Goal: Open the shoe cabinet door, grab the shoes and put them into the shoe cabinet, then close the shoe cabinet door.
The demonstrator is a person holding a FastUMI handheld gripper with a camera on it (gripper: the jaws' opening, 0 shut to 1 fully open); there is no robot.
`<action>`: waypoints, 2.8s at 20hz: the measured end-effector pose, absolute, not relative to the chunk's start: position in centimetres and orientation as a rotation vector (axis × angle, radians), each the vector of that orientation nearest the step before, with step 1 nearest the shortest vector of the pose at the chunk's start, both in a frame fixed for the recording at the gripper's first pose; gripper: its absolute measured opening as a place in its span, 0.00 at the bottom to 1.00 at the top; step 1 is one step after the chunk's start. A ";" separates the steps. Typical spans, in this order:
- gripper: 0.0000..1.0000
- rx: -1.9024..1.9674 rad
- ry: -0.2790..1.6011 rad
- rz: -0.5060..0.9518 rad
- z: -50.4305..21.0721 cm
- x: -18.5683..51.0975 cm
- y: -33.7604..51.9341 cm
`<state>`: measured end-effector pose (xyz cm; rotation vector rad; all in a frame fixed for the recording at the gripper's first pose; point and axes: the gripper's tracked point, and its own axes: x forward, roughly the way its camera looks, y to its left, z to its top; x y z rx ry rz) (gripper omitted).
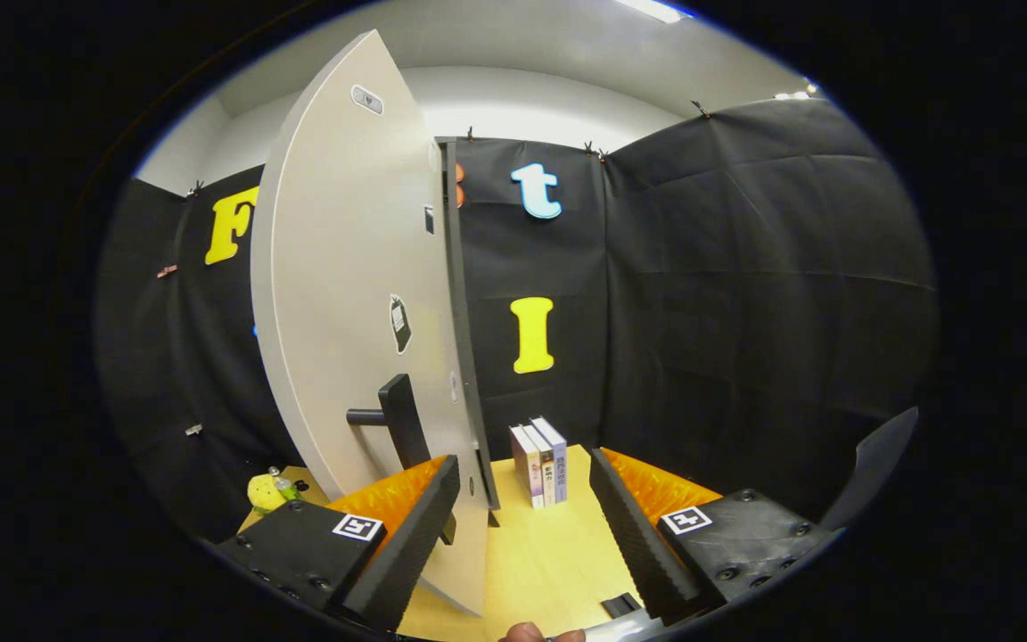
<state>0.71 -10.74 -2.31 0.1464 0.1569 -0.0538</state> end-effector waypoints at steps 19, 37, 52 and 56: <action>0.98 0.236 0.130 0.227 -0.7 3.6 5.8; 0.98 0.197 0.136 0.119 -1.0 4.8 5.2; 0.98 0.194 0.143 0.147 -1.4 5.4 5.6; 0.98 0.186 0.146 0.147 -1.8 5.4 5.4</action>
